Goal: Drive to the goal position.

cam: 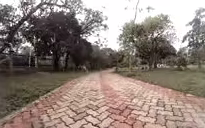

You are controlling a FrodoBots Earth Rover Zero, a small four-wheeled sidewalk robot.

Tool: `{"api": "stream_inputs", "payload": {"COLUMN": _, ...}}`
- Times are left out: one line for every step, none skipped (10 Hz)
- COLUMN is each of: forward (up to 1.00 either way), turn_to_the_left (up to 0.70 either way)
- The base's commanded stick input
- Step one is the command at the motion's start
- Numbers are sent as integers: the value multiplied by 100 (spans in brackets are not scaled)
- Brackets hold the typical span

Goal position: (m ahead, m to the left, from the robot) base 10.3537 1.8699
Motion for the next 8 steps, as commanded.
{"api": "stream_inputs", "payload": {"forward": 70, "turn_to_the_left": -34}}
{"api": "stream_inputs", "payload": {"forward": 70, "turn_to_the_left": -34}}
{"api": "stream_inputs", "payload": {"forward": 70, "turn_to_the_left": -34}}
{"api": "stream_inputs", "payload": {"forward": 70, "turn_to_the_left": -34}}
{"api": "stream_inputs", "payload": {"forward": 70, "turn_to_the_left": -34}}
{"api": "stream_inputs", "payload": {"forward": 70, "turn_to_the_left": -22}}
{"api": "stream_inputs", "payload": {"forward": 70, "turn_to_the_left": -4}}
{"api": "stream_inputs", "payload": {"forward": 70, "turn_to_the_left": 1}}
